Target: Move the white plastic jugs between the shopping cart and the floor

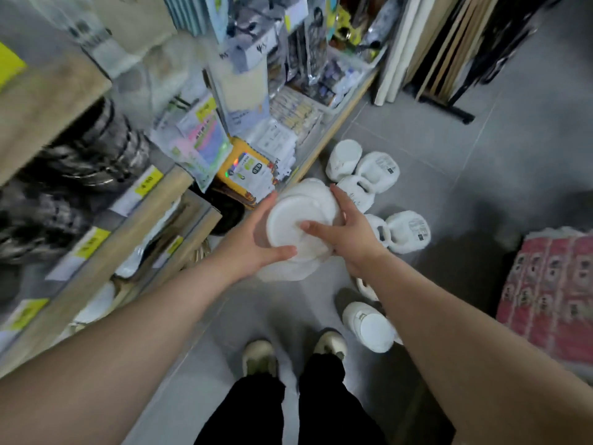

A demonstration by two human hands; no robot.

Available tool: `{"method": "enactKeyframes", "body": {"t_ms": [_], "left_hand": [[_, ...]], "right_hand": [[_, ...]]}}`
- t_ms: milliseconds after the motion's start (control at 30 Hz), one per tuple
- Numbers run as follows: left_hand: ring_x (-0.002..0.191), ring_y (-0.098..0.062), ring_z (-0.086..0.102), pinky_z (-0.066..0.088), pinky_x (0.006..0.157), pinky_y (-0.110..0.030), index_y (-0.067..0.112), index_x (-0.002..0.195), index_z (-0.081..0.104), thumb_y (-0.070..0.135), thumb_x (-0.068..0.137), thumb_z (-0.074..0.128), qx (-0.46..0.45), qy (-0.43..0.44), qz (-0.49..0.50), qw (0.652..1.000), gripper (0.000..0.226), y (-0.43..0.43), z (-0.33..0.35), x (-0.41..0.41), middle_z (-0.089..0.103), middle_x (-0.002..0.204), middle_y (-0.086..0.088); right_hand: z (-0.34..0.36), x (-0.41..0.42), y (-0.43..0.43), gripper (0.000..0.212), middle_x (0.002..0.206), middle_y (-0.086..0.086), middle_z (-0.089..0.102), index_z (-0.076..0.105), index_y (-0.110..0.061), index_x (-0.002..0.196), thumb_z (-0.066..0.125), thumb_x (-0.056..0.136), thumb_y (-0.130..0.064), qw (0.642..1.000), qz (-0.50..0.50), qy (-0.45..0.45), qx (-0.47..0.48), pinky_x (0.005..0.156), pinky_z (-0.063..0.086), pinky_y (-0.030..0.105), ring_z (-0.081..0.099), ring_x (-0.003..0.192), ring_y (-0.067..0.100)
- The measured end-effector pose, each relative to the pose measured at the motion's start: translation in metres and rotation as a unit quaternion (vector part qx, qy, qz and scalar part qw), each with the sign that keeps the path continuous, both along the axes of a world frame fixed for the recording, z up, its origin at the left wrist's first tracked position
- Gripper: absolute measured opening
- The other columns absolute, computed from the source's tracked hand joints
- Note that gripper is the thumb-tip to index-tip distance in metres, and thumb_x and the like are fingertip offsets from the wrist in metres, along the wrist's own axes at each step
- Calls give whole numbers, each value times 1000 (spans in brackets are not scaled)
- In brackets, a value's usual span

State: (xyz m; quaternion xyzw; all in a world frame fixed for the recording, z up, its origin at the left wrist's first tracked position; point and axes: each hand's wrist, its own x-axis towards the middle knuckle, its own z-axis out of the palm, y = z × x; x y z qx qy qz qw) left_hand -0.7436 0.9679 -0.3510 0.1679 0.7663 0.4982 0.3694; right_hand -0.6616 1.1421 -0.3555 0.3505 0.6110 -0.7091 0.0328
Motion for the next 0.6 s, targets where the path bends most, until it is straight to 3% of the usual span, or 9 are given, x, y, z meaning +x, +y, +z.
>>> {"method": "enactKeyframes", "body": {"t_ms": [100,233,333,433,500,600], "left_hand": [[105,21,48,40,101,-14,32,148,28,13,67,87,13,1,19,1000,101,-31,57,12,42,125,34],[98,15,56,46,79,-7,24,147,26,-9,71,75,53,1,62,997,96,-64,100,29,49,125,19],[103,12,58,50,84,-15,23,150,26,-4,70,80,68,-3,97,993,100,-88,119,43,50,135,11],[110,4,59,53,86,-21,25,151,26,2,69,82,73,0,161,984,103,-106,138,65,50,141,6],[110,4,57,51,87,-17,25,151,28,6,67,86,61,33,221,973,104,-114,151,86,49,140,7],[120,-3,51,46,90,-12,30,148,32,18,64,89,41,71,318,945,103,-127,163,123,47,133,24]], "right_hand": [[57,4,-24,96,134,-7,53,35,-31,146,88,66,-27,999,28,18,28,92,55,41,57,117,13],[99,8,-53,92,126,-8,57,38,-33,144,88,67,-28,997,60,43,34,81,59,38,61,110,14],[115,7,-70,91,118,-10,60,41,-33,141,89,64,-33,992,108,53,48,86,57,44,62,108,16],[131,4,-83,103,123,-8,59,42,-41,139,92,49,-49,981,173,67,58,85,57,47,62,110,18],[143,2,-92,100,124,-7,60,42,-39,141,92,54,-41,970,223,80,56,86,57,47,62,109,18],[161,1,-107,95,129,-2,57,38,-32,145,89,65,-28,941,319,95,62,91,55,45,61,111,19]]}}
